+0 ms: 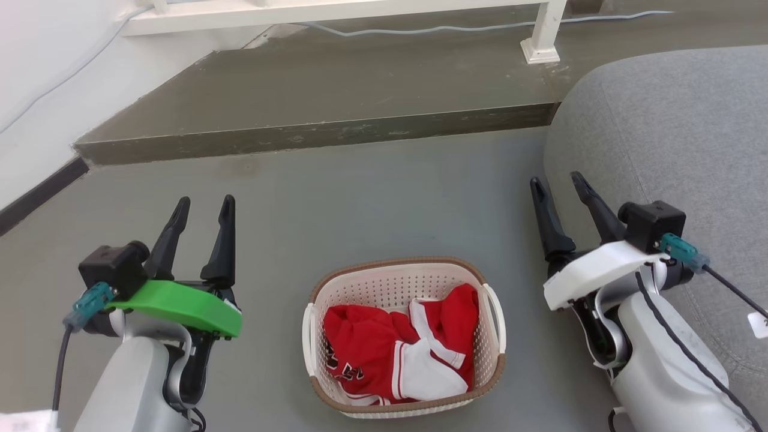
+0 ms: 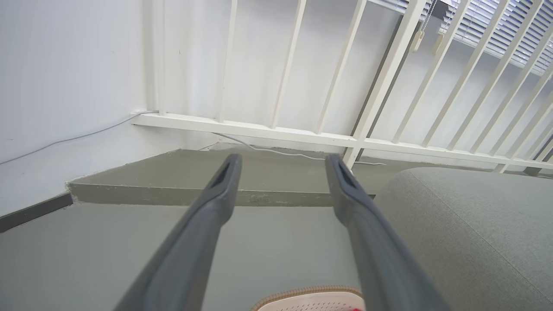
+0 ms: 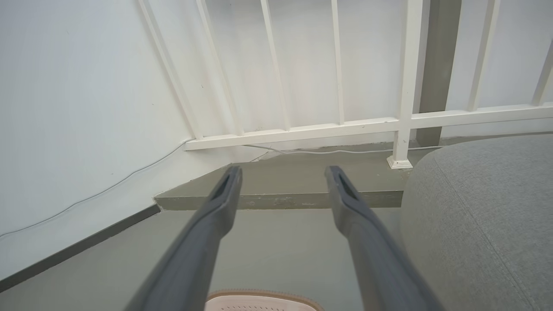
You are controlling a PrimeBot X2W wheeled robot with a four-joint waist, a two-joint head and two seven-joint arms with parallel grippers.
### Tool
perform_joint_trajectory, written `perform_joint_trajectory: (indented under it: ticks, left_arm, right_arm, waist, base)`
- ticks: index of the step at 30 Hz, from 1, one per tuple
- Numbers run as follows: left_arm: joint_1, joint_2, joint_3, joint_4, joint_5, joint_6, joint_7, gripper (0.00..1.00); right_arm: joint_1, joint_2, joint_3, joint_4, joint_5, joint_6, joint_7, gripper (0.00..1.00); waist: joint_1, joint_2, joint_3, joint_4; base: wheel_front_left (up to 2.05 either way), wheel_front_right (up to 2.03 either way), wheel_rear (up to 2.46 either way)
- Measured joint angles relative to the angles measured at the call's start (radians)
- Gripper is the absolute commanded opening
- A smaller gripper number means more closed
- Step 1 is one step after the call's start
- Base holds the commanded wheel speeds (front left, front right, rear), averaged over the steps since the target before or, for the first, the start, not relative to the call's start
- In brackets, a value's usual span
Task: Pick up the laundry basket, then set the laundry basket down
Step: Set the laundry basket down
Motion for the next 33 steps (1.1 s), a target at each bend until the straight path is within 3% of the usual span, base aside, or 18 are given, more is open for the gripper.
perform_joint_trajectory:
  ticks: [33]
  left_arm:
    - [0.104,-0.033,0.071,-0.105,0.113,0.004,0.000,1.00]
  right_arm:
    - [0.061,0.000,-0.049,-0.096,-0.062,-0.026,0.000,1.00]
  waist:
    - [0.0000,0.0000,0.017,-0.006]
  base:
    - [0.00,0.00,0.00]
